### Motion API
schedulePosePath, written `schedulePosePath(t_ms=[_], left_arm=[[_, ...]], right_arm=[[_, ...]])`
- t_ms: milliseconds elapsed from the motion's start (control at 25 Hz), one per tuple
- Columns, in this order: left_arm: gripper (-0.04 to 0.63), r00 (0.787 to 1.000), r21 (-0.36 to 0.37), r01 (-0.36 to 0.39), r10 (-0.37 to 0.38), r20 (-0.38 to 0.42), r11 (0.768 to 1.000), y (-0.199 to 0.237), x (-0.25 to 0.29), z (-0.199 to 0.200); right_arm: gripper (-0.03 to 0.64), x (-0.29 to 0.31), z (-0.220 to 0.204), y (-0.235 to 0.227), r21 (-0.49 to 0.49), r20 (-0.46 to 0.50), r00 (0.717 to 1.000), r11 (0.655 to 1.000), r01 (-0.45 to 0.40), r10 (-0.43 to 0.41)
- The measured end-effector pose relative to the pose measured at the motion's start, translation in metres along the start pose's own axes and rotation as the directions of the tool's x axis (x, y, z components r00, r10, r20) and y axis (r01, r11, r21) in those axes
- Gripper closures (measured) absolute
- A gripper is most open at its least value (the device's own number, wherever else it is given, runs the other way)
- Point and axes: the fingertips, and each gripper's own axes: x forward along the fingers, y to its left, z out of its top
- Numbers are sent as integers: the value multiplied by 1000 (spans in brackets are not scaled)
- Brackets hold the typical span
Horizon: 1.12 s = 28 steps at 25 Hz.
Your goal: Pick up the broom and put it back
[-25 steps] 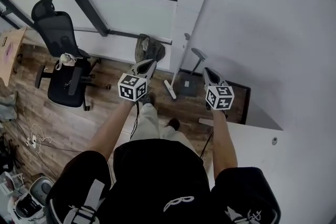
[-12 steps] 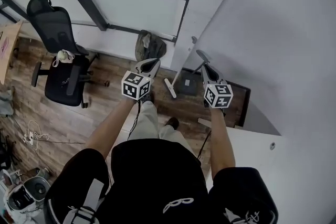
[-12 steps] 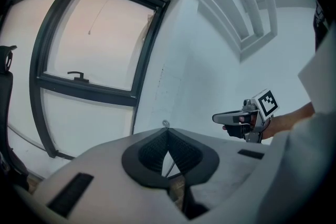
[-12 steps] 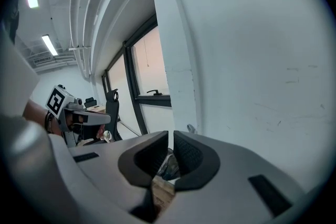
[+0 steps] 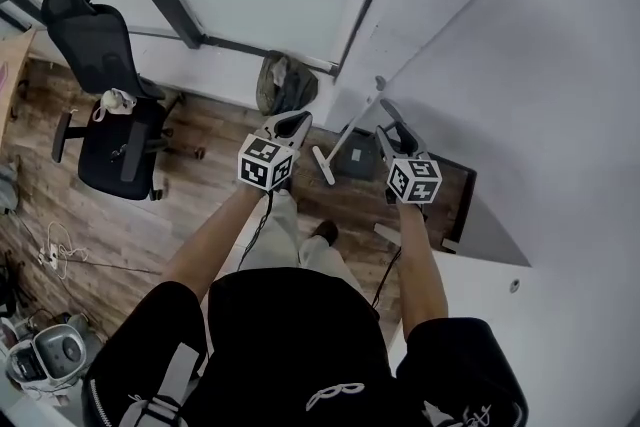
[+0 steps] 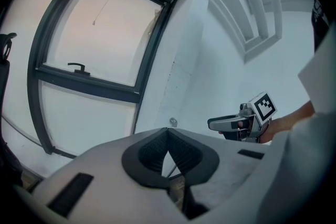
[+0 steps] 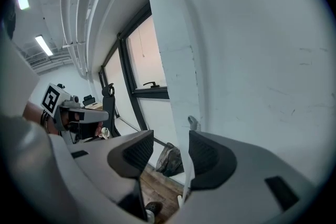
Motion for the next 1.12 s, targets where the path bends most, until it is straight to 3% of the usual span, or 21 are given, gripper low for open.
schedulePosePath(t_ms=[280,720,1120], left_arm=[[578,1000,23,16,-15,-23,1000,14,17,-6],[578,999,-31,-18,17,-36,999,42,40,-17],[577,998,-29,-4,3,-61,1000,55,69,-18]], right_arm=[[414,35,-10,-10,23,-37,999,999,26,-25],[414,87,-29,-30,-11,-111,991,997,79,-79],[414,130,-50,-53,36,-176,980,994,102,-95]])
